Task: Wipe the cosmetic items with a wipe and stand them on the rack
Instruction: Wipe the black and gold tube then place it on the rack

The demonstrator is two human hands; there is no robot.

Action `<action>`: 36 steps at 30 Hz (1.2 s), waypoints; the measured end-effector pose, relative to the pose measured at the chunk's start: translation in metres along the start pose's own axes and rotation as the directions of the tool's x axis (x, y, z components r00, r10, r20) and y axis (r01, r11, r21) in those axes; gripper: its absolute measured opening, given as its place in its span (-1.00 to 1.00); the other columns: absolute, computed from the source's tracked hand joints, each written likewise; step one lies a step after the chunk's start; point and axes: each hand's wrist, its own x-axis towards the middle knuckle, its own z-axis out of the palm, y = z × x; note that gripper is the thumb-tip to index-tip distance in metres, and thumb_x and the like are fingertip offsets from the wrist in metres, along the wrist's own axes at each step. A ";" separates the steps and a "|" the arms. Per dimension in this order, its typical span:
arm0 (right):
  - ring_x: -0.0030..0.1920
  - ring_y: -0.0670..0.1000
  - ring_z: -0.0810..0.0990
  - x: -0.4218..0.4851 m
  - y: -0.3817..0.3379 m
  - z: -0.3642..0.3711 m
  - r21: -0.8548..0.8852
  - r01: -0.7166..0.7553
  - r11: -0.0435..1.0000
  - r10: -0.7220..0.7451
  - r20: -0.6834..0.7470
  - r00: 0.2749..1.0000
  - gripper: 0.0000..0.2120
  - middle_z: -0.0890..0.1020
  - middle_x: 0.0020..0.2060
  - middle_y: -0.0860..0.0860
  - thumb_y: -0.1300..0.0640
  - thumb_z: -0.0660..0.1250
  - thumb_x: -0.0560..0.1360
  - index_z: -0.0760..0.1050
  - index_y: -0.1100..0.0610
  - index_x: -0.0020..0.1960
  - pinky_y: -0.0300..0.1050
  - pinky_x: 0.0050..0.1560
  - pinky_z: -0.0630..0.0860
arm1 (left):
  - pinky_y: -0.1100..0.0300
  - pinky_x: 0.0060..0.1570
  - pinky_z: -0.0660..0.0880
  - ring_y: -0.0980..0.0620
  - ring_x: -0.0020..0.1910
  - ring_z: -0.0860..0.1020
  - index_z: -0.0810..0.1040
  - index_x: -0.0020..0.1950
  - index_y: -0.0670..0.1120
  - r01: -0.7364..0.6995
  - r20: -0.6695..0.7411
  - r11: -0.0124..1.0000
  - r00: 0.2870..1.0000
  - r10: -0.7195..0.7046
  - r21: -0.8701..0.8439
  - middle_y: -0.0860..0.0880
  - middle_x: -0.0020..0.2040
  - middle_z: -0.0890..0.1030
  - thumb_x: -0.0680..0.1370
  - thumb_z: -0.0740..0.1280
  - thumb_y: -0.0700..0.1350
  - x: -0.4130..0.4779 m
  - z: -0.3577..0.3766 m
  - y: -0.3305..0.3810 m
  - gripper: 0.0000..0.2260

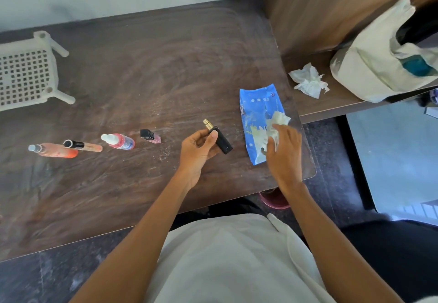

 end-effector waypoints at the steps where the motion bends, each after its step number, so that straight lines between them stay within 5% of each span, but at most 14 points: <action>1: 0.21 0.13 0.40 0.006 0.005 -0.002 -0.049 -0.008 0.999 0.007 -0.018 1.000 -0.65 0.50 0.25 0.09 0.28 0.31 0.55 0.46 0.17 0.33 -0.04 0.16 0.44 | 0.02 0.08 0.64 -0.07 0.05 0.69 0.61 0.16 -0.20 0.008 0.006 1.000 1.000 -0.008 -0.003 -0.09 -0.02 0.70 0.58 0.39 -0.15 0.000 0.001 -0.001 -0.79; 7: 0.28 0.18 0.41 0.033 0.026 0.001 -0.291 0.027 0.956 -0.010 0.061 0.998 -0.51 0.45 0.34 0.08 0.29 0.35 0.53 0.42 0.06 0.43 0.18 0.13 0.48 | -0.01 0.10 0.63 -0.17 0.16 0.65 0.63 0.15 -0.18 0.027 0.047 1.000 0.999 -0.027 -0.010 -0.12 0.03 0.69 0.51 0.42 -0.07 -0.001 0.006 -0.003 -0.72; 17: 0.06 0.19 0.59 0.047 0.033 -0.004 -0.171 0.129 0.977 -0.115 0.089 0.989 -0.81 0.67 0.05 0.11 0.29 0.48 0.44 0.70 0.19 0.05 0.05 -0.09 0.62 | 0.03 0.05 0.65 -0.15 0.13 0.66 0.63 0.12 -0.17 0.041 0.056 0.999 0.998 -0.041 -0.007 -0.14 0.02 0.70 0.42 0.45 -0.03 -0.002 0.009 -0.002 -0.66; 22: 0.01 0.14 0.66 0.034 0.029 -0.015 -0.028 0.114 0.993 -0.112 0.063 0.992 -0.76 0.70 0.00 0.16 0.43 0.40 0.45 0.67 0.29 0.09 -0.11 0.04 0.59 | 0.06 0.02 0.66 -0.10 0.08 0.67 0.64 0.08 -0.15 0.039 0.051 0.999 0.998 -0.039 0.002 -0.10 -0.02 0.70 0.53 0.41 -0.13 -0.001 0.007 -0.002 -0.83; 28: -0.24 0.04 0.63 0.022 0.022 -0.035 0.163 -0.139 0.977 0.143 -0.009 0.990 -0.78 0.72 -0.16 0.06 0.27 0.39 0.54 0.66 0.15 0.16 -0.56 -0.19 0.37 | 0.00 0.08 0.65 -0.14 0.10 0.68 0.63 0.10 -0.18 0.042 0.055 0.999 0.998 -0.041 -0.016 -0.13 0.01 0.70 0.42 0.45 -0.04 -0.001 0.006 -0.002 -0.68; 32: -0.05 -0.16 0.65 0.020 0.011 -0.044 0.343 -0.324 0.881 0.328 0.050 0.944 -0.75 0.69 -0.01 -0.09 0.13 0.40 0.55 0.59 0.05 0.23 -0.35 0.02 0.55 | -0.01 0.11 0.63 -0.14 0.09 0.68 0.61 0.16 -0.23 0.053 0.052 0.998 0.997 -0.051 -0.031 -0.15 0.02 0.70 0.48 0.43 -0.08 -0.002 0.007 -0.002 -0.68; 36: -0.06 -0.07 0.73 0.017 -0.011 -0.051 0.629 -0.435 0.644 0.410 0.197 0.891 -0.78 0.73 0.00 -0.01 0.19 0.39 0.56 0.55 0.15 0.21 -0.20 -0.07 0.65 | 0.02 0.10 0.64 -0.09 0.03 0.70 0.61 0.17 -0.24 0.059 0.053 0.997 0.997 -0.056 -0.058 -0.11 -0.02 0.71 0.55 0.39 -0.14 -0.003 0.007 0.001 -0.75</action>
